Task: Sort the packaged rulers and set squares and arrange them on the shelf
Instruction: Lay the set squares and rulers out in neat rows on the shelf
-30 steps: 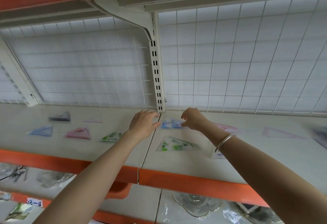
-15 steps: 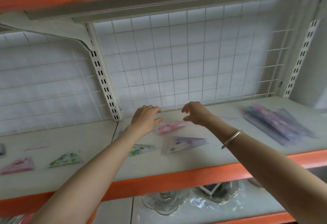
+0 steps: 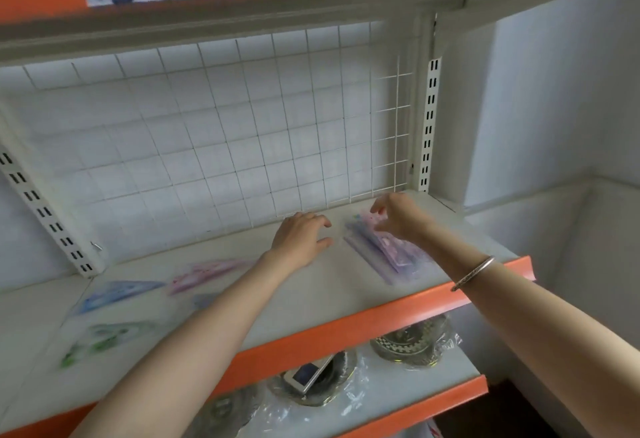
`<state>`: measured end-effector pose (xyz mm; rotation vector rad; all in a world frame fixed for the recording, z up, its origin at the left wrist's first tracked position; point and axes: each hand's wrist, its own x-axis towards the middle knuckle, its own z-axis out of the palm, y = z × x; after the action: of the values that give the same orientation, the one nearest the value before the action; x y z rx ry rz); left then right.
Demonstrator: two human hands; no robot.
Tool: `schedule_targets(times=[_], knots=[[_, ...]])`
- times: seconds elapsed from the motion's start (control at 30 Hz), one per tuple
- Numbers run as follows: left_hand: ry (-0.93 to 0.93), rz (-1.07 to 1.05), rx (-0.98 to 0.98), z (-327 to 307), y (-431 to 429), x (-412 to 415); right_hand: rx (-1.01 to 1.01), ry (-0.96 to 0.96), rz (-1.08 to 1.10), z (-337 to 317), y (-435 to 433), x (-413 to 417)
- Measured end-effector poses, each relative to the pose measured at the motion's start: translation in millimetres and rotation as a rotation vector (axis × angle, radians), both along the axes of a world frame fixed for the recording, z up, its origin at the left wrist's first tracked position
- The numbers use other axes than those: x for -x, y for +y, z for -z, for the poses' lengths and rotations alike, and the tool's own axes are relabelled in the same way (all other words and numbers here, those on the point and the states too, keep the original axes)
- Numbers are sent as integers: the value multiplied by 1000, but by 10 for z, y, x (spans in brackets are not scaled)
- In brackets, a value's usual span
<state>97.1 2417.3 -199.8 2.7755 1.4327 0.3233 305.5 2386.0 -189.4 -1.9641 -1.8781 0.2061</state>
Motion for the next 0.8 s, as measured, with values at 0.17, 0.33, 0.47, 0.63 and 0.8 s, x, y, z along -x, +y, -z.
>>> schedule_targets(times=[0.17,0.33,0.47,0.63,0.8], knots=[[-25,-43,25,54,-63,-577,40,-50,-18,-37,-145,-628],[-31,-78,67,133,-122,-882,71,-54,-12,62,-205,-980],[-32,-89,82,175,-144,-971,100,-28,-30,113,-188,-1057],[-62,-119,89,206,-126,-878,118,47,-63,150,-135,-993],[-48,-152,112,256,-86,-723,156,84,-70,210,-53,-752]])
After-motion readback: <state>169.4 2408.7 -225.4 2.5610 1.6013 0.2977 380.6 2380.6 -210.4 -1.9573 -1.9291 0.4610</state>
